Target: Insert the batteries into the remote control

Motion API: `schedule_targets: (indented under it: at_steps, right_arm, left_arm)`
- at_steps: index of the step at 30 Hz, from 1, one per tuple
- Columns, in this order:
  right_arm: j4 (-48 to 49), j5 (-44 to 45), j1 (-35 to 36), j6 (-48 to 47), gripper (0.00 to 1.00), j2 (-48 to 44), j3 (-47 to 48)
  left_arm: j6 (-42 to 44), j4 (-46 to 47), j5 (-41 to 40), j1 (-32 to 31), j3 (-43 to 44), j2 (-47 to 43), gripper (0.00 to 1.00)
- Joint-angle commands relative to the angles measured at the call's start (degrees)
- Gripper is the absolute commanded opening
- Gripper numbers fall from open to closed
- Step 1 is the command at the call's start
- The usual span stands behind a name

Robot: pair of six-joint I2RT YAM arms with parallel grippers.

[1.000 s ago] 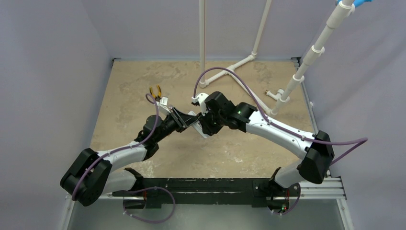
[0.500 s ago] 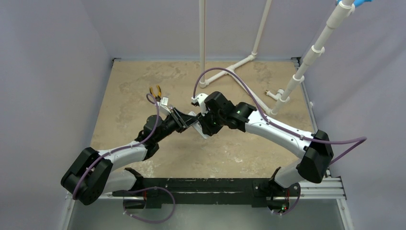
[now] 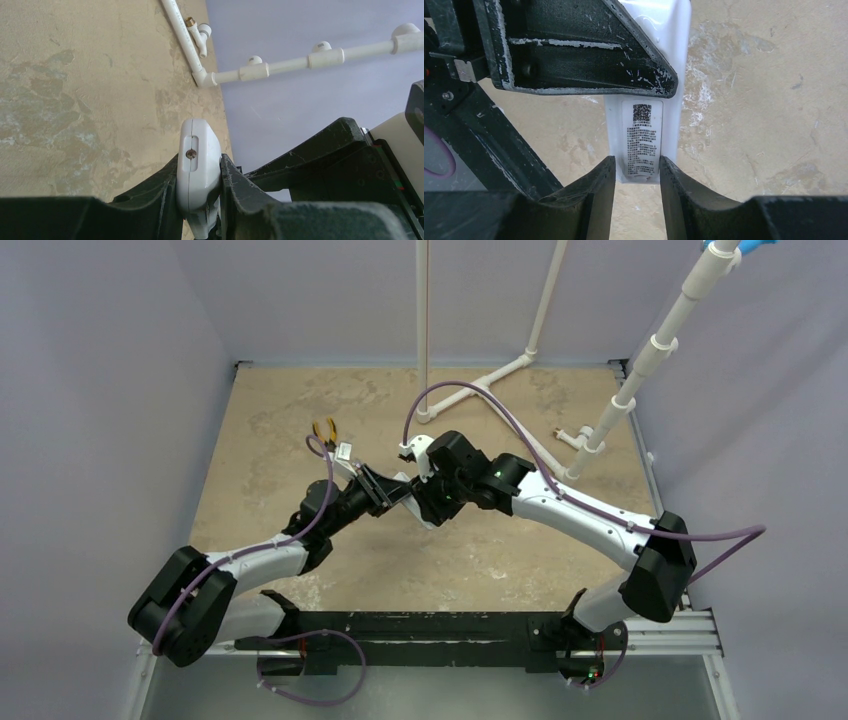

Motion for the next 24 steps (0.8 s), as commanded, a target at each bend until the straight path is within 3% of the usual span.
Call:
schedule_targets:
  at_steps: [1,24]
  right_arm:
    - [1.99,-1.51,0.13,-0.36,0.38,-0.26,2.4]
    - [1.85,1.52,0.18,-0.73,0.51,-1.73,4.39]
  left_arm:
    - [-1.54,6.23,0.91,-0.62,0.97,0.05,0.0]
    - [-2.59,9.23,1.14,-0.56,0.04,1.23,0.0]
